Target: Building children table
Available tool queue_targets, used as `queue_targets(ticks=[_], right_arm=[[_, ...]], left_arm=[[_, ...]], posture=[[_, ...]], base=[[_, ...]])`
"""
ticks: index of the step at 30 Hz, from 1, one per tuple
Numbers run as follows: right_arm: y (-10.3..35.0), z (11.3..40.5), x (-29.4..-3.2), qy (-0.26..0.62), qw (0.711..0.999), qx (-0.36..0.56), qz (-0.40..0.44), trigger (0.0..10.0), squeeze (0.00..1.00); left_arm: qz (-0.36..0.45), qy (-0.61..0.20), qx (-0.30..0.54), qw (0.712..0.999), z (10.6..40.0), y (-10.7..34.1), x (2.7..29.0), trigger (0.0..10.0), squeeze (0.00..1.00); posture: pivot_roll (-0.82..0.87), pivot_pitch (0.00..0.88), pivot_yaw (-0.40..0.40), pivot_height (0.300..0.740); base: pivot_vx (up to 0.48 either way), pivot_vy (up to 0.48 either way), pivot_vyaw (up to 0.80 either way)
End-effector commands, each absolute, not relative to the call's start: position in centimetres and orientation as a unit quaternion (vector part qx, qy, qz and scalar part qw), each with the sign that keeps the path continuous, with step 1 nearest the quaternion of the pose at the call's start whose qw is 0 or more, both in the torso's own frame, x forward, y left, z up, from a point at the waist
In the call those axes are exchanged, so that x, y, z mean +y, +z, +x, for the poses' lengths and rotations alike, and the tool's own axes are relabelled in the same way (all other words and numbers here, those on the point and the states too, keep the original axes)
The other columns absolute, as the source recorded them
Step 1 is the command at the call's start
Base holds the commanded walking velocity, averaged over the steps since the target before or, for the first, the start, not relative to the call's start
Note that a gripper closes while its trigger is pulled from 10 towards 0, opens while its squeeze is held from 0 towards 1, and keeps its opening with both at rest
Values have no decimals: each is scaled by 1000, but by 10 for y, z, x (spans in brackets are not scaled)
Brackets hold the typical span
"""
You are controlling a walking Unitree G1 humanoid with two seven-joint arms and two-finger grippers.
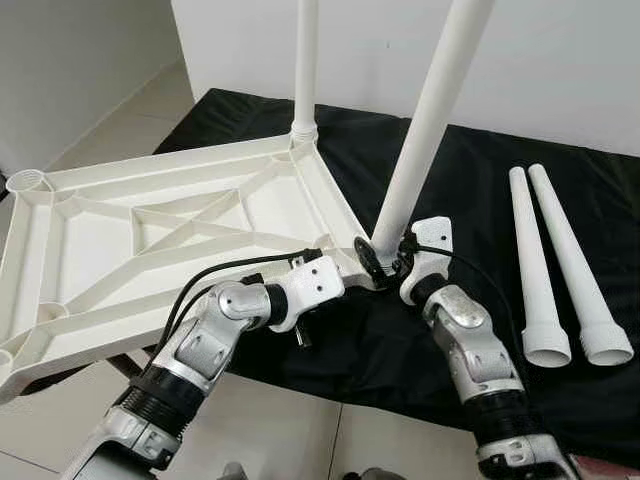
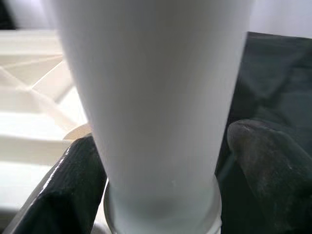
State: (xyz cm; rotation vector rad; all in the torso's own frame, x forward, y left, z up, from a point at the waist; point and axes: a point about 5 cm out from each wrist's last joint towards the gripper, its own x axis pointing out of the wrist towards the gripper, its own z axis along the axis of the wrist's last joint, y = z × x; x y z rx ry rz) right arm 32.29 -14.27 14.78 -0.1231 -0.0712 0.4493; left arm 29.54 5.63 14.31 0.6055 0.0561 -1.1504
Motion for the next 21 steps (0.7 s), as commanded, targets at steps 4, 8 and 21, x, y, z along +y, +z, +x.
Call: queue_targets(ticks=[4, 8, 21], right_arm=[[150, 326, -143, 262, 962, -38, -67, 10000, 0], [157, 330, -144, 295, 951, -48, -74, 10000, 0], [165, 338, -151, 371, 923, -54, -92, 10000, 0]], left_arm=[[284, -543, 25, 789, 293, 142, 54, 10000, 0], [289, -550, 33, 783, 290, 139, 54, 10000, 0], [291, -555, 48, 778, 289, 134, 54, 10000, 0]], posture=[[-50, 16, 1, 740], [-48, 13, 3, 740], [-50, 19, 6, 740]], base=[[0, 0, 0], [0, 0, 0], [0, 0, 0]])
